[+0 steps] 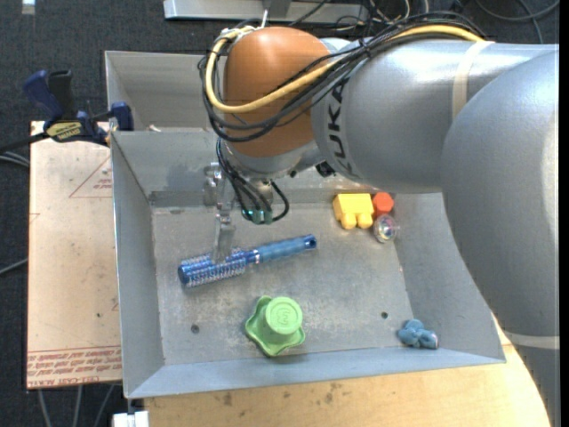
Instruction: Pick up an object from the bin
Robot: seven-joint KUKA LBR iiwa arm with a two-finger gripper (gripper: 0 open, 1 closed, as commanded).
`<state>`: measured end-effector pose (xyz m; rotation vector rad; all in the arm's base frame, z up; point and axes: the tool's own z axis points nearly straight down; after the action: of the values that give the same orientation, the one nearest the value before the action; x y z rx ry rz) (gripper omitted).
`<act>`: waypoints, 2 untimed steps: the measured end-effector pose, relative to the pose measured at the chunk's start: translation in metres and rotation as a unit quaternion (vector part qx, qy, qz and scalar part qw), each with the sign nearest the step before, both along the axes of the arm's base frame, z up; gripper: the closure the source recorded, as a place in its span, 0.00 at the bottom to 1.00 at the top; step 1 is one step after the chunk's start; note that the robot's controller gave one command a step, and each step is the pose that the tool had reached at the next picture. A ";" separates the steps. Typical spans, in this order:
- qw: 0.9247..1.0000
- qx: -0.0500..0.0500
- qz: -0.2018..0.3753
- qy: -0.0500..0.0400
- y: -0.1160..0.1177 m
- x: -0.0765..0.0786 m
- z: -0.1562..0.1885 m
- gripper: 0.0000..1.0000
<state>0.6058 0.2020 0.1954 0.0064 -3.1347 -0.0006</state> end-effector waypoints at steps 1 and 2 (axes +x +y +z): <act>1.000 0.000 0.018 0.000 -0.009 -0.057 -0.121 0.00; 0.964 0.001 0.266 -0.002 -0.086 -0.080 -0.126 0.00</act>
Offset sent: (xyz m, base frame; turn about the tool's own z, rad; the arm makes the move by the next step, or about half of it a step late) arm -0.0546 -0.0089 -0.1170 -0.0351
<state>0.5256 0.1162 0.0692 0.8415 -3.0249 0.0006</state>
